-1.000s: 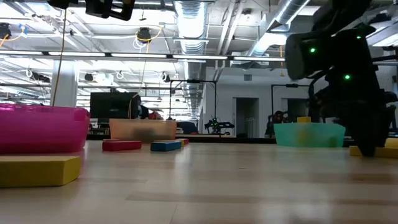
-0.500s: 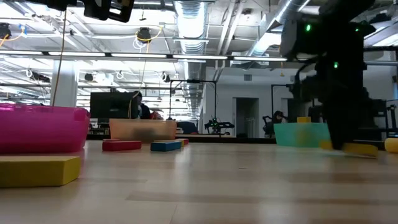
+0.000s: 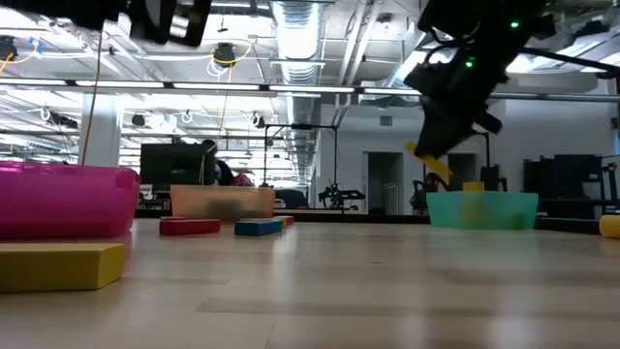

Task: Sort blocks
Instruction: Put the yellow block into the green bin

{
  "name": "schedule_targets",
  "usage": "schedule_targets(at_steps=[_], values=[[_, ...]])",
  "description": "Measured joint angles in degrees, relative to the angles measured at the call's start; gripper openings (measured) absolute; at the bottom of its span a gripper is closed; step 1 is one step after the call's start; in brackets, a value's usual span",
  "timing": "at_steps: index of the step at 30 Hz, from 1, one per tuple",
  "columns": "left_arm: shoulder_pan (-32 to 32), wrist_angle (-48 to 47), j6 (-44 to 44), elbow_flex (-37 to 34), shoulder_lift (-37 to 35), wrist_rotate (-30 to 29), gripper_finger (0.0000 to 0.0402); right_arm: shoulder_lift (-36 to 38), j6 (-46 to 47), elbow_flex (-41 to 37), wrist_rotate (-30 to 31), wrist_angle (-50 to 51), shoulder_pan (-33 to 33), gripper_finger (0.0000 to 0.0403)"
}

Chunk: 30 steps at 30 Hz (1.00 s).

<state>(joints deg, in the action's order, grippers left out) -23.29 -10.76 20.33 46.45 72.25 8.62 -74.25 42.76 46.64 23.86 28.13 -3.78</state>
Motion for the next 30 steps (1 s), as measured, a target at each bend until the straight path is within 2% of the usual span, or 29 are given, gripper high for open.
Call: schedule_targets(at_steps=[2, 7, 16, 20, 30], values=[[0.00, 3.30, -0.62, -2.61, 0.02, 0.00, 0.0196, 0.90, -2.69, 0.87, 1.97, 0.01, -2.72, 0.0088], [0.00, 12.00, -3.83, -8.19, 0.02, 0.00, 0.0196, 2.00, -8.60, 1.93, 2.31, 1.63, -11.13, 0.0088], [0.00, 20.91, -8.22, -12.42, 0.02, 0.00, 0.0196, 2.09, -15.85, 4.89, 2.40, 7.49, -26.62, 0.0088], [0.02, 21.36, -9.28, -12.87, 0.02, 0.02, 0.0196, 2.09, -17.59, 5.76, 2.40, 9.17, -33.08, 0.0088], [0.02, 21.79, -9.50, -12.87, 0.02, 0.02, 0.0196, 2.07, -20.36, 6.55, 1.93, 15.29, -44.49, 0.0088]])
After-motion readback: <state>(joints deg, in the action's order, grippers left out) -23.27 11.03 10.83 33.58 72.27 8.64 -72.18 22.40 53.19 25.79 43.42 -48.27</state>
